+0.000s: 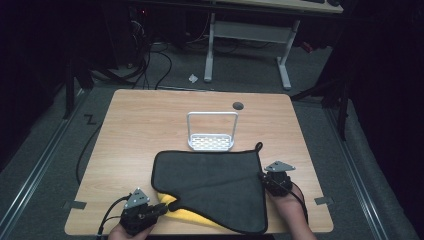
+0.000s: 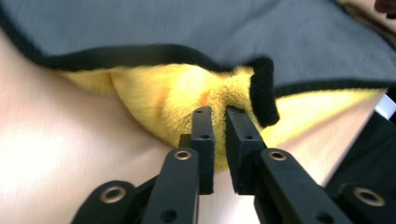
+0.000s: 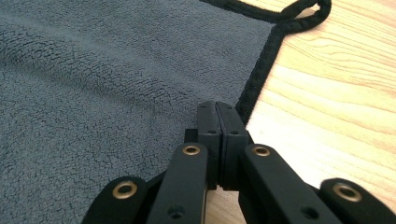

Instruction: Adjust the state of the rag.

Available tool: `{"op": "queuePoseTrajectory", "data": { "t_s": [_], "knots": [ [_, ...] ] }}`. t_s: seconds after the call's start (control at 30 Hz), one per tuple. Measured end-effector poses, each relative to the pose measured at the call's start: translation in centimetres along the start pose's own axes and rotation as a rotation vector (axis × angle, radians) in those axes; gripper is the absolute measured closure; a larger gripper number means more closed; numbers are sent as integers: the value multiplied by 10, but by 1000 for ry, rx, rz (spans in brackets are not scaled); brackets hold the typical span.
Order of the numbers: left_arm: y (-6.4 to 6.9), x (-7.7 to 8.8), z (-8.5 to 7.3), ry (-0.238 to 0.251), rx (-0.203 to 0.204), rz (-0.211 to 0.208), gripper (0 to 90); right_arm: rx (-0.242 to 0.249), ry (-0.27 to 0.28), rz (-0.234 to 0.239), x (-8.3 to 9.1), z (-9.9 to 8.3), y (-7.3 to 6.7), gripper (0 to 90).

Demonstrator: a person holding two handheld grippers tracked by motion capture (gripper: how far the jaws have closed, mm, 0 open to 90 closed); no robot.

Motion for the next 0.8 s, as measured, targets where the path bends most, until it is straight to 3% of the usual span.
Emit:
{"op": "queuePoseTrajectory", "data": {
  "t_s": [0.07,0.13,0.23,0.27,0.4,0.47,0.53,0.63,0.7,0.73,0.8],
  "knots": [
    [-5,5,-5,-3,14,35,751,-2,2,0,0,0,0,900],
    [-11,10,-8,1,45,43,717,-3,3,2,0,0,0,900],
    [-24,16,-9,13,94,79,717,-2,4,2,0,0,0,900],
    [-35,21,-11,24,125,105,724,-3,5,2,0,0,0,900],
    [-47,27,-10,48,151,127,761,-1,7,3,0,-1,0,900],
    [-53,27,0,80,139,146,794,2,7,5,0,0,1,900],
    [-54,21,11,92,128,135,803,3,6,3,0,0,0,900],
    [-51,-1,31,70,79,127,798,6,5,-3,0,0,0,900],
    [-50,-22,45,42,23,133,784,6,4,-2,0,0,0,900],
    [-50,-22,45,42,23,133,783,4,6,-2,0,0,0,900],
    [-52,-45,58,12,4,138,782,6,6,-4,0,0,0,900]
  ]
}}
Point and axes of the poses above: each handheld gripper's, and its own axes: x roughly backward along the jaws, z roughly out of its top, y roughly to its right, the point moved 4 cm from there along -x, roughly forward along the jaws, and after that the axes turned 14 degrees about z, right-handed, at the moved point
